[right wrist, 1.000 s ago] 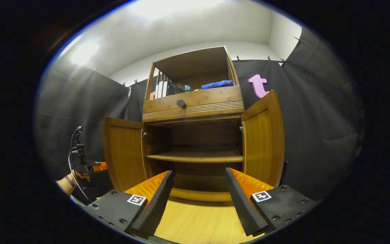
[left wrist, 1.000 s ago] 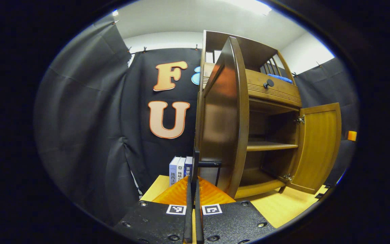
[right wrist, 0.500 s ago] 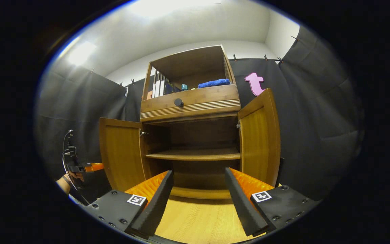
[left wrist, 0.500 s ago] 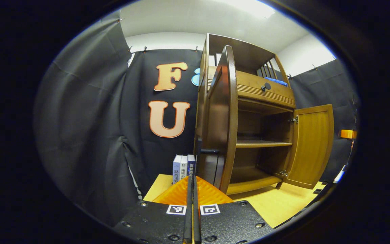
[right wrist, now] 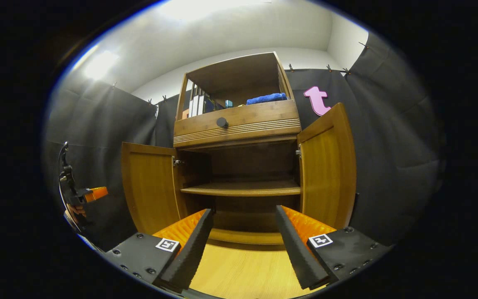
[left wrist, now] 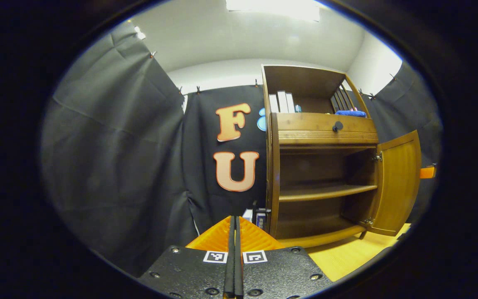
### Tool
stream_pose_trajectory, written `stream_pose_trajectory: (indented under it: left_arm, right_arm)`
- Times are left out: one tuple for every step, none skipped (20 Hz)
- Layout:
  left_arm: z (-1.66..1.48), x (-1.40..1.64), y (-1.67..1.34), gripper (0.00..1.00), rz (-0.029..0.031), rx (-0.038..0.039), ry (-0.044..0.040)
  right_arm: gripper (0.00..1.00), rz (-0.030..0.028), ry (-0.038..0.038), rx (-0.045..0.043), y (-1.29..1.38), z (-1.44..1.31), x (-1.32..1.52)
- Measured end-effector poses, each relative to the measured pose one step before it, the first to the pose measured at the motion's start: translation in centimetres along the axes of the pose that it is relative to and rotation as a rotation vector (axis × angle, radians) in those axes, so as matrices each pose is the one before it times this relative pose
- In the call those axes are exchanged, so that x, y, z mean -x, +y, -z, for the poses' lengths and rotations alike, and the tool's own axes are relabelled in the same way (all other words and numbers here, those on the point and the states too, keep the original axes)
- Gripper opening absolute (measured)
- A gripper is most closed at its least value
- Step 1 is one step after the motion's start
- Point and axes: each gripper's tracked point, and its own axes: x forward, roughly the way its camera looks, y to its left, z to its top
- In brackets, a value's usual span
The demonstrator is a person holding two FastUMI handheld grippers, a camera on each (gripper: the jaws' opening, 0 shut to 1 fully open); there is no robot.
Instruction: Open the right door of the double-door shoe cabinet with the right hand, and open the left door with the left hand.
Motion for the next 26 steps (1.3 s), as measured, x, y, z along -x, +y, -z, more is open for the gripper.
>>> stream_pose_trajectory:
  left_arm:
    - [-0.187,-0.067,-0.621,0.00,0.02130,-0.02244,0.00252]
    - [-0.200,0.096,-0.402,0.00,0.01149,-0.00681,0.00167]
    - [-0.204,0.059,-0.457,0.00,0.01470,0.01485,0.00852]
    - [0.105,-0.009,-0.684,0.00,0.00127,0.02513,0.01122]
    - [-0.016,0.197,-0.927,0.00,0.00073,0.01837,0.00129]
    - [-0.515,-0.087,-1.118,0.00,0.01667,0.01623,-0.02267]
    - [-0.665,-0.455,-1.059,0.00,0.02265,0.01934,-0.02543]
    - [-0.298,-0.313,-1.062,0.00,0.03093,0.02464,-0.01007]
    - [0.116,-0.614,-1.229,0.00,0.03097,0.02931,0.00698]
    - [0.268,-0.067,-1.186,0.00,0.02799,0.03442,0.01172]
    - [0.113,0.263,-1.050,0.00,0.01799,0.03831,0.00389]
    - [-0.057,-0.048,-1.111,0.00,0.02405,0.02816,-0.00275]
    - [0.148,-0.139,-0.736,0.01,0.00702,0.01120,0.00472]
    - [0.217,0.014,-0.115,0.00,-0.00411,-0.00102,0.00822]
    - [0.236,0.106,0.144,0.03,-0.00691,0.00194,0.01003]
    - [0.222,0.146,-0.353,0.05,0.01071,0.01549,0.00787]
    - [0.199,0.125,-0.571,0.12,0.00758,0.02077,0.00751]
    - [-0.004,-0.073,-0.320,0.16,0.00576,0.01975,0.00412]
    - [0.142,-0.053,-0.526,0.26,0.00890,0.01272,0.00199]
    - [0.231,0.027,-0.348,0.38,0.00652,-0.00255,0.00218]
    - [0.070,0.222,-0.044,0.51,0.00296,-0.01823,-0.00845]
    - [-0.050,0.237,0.255,0.57,-0.00332,-0.02632,-0.01342]
    - [0.163,-0.322,0.570,0.63,0.00037,-0.02428,-0.00252]
    - [0.235,-0.057,0.313,0.69,0.00507,-0.01701,0.01082]
    - [0.277,0.028,0.067,0.83,-0.00109,-0.00599,0.00908]
    - [0.089,0.274,-0.082,0.98,0.00195,0.00628,0.00955]
  right_arm:
    - [0.98,-0.00493,-0.00619,-0.00256,0.315,-0.106,-0.257]
    - [0.98,-0.00298,-0.00766,-0.00126,0.285,-0.203,-0.030]
    - [0.98,-0.00002,-0.00309,0.00167,0.144,-0.030,0.105]
    - [0.98,0.00237,0.00098,0.00358,0.032,0.028,0.074]
    - [0.98,0.00635,-0.00023,0.00549,0.000,-0.003,0.306]
    - [0.98,0.00858,-0.00378,0.00654,-0.067,-0.118,0.211]
    - [0.98,0.00791,-0.00316,0.00712,-0.128,-0.061,0.314]
    - [0.98,0.00959,0.00059,0.00792,-0.090,0.105,0.188]
    - [0.98,0.01132,0.00219,0.00738,-0.167,0.026,0.182]
    - [0.98,0.01527,-0.00021,0.00186,-0.276,-0.086,0.304]
    - [0.98,0.01756,-0.00016,-0.00059,-0.371,-0.110,0.185]
    - [0.98,0.01962,-0.00335,-0.00185,-0.411,-0.212,0.293]
    - [0.98,0.01654,-0.00606,0.00044,-0.286,-0.200,0.154]
    - [0.98,0.01072,-0.00632,0.00205,-0.179,-0.192,0.328]
    - [0.98,0.00687,-0.00310,0.00241,-0.213,-0.096,0.224]
    - [0.98,0.00707,-0.00083,0.00155,-0.182,-0.007,0.273]
    - [0.98,0.00650,-0.00292,0.00072,-0.208,-0.054,0.320]
    - [0.98,0.00454,-0.00246,0.00042,-0.084,-0.075,0.225]
    - [0.98,0.00329,0.00013,0.00002,-0.187,0.039,0.238]
    - [0.98,0.00344,-0.00056,-0.00195,-0.221,0.051,0.222]
    - [0.98,0.00346,-0.00092,-0.00507,-0.184,0.031,0.248]
    - [0.98,0.00046,0.00161,-0.00569,-0.040,0.149,0.195]
    - [0.98,0.00229,0.00304,-0.00417,-0.105,0.189,0.112]
    - [0.98,0.00354,0.00355,-0.00318,-0.264,0.122,0.032]
    - [0.98,0.00244,0.00079,-0.00247,-0.159,0.100,0.034]
    - [0.98,0.00487,-0.00001,-0.00204,-0.179,0.003,0.025]
